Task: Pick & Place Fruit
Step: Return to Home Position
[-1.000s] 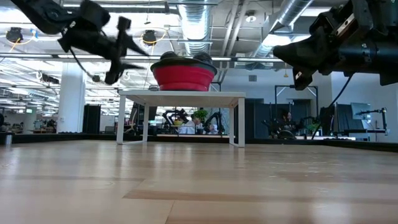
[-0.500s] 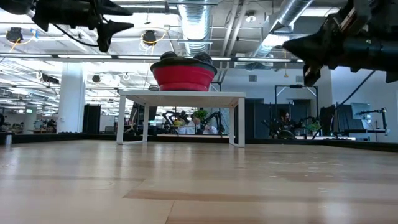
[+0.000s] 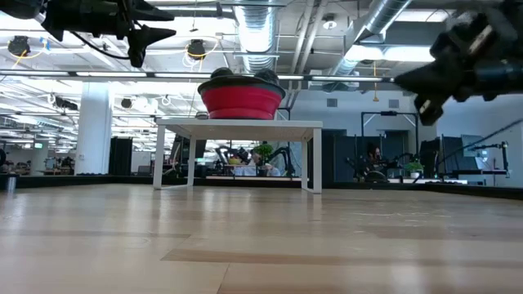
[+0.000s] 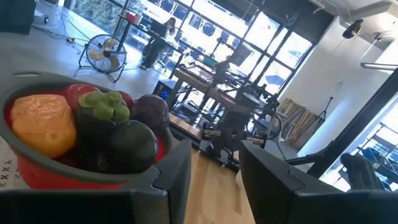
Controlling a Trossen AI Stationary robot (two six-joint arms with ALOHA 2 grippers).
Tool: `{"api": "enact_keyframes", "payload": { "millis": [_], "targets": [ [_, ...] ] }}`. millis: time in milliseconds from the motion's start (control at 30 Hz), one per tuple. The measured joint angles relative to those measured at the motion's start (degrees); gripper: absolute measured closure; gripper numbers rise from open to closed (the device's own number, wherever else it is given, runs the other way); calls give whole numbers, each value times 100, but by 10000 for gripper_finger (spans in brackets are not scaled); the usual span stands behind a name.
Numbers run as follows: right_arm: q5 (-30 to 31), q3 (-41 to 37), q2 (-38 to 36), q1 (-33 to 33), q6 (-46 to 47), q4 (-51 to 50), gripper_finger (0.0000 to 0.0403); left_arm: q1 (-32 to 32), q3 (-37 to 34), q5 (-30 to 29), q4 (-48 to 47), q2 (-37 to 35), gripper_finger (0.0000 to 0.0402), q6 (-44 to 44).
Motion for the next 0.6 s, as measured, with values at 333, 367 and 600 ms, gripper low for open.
{"api": "enact_keyframes", "payload": {
  "millis": [333,367,600],
  "targets": [
    [-80,305,-2511,127,-223,-3107,401,2,0,-167,0,28,278,128],
    [-131,339,-2655,189,-372,-3252,401,0,0,-168,1,30,278,146],
    [10,471,-2601,563,-795,-3799,402,2,-2,-304,-10,63,280,153]
  ]
}}
